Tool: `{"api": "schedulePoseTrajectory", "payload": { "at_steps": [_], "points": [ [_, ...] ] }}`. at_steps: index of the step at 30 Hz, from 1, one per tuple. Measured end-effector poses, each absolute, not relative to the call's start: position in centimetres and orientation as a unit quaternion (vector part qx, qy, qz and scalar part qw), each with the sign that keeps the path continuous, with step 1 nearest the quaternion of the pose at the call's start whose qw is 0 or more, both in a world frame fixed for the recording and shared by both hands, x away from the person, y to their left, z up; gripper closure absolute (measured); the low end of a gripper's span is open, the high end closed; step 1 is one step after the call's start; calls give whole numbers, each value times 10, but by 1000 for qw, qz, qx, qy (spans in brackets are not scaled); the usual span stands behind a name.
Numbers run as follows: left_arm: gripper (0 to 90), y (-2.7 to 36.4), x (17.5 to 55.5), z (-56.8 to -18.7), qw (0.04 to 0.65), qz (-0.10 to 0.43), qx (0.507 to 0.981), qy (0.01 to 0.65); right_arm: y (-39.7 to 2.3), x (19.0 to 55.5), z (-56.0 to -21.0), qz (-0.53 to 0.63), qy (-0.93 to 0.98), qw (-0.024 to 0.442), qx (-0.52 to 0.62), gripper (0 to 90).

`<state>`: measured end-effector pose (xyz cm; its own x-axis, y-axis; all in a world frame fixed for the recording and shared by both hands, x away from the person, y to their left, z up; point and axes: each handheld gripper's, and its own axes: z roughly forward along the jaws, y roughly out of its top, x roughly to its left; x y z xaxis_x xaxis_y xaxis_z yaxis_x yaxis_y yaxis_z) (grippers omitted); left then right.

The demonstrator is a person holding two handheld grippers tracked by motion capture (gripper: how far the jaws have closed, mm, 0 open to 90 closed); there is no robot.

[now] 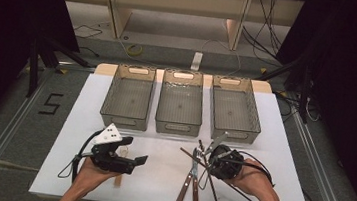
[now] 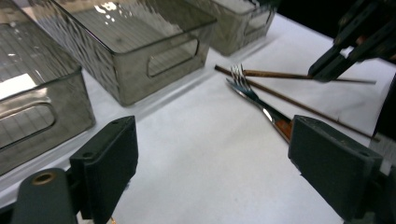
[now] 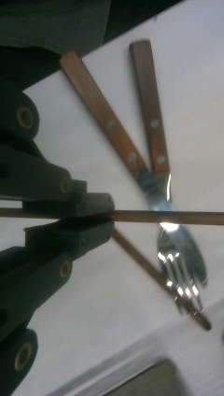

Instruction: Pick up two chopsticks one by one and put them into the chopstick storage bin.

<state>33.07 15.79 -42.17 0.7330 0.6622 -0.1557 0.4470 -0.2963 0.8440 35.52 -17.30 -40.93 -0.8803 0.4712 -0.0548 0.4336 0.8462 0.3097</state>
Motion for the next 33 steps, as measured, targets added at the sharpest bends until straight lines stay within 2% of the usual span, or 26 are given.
{"api": "schedulePoseTrajectory", "payload": {
  "at_steps": [12,17,20,33],
  "points": [
    [154,118,339,-424,419,63,863,274,-146,341,-406,144,976,52,153,858],
    [153,105,340,-422,406,56,879,245,-140,337,-405,149,977,53,140,858],
    [159,93,340,-424,382,61,899,206,-137,335,-404,146,980,55,123,857],
    [399,74,333,-428,344,64,927,137,-124,331,-404,141,985,46,87,857]
  ]
}}
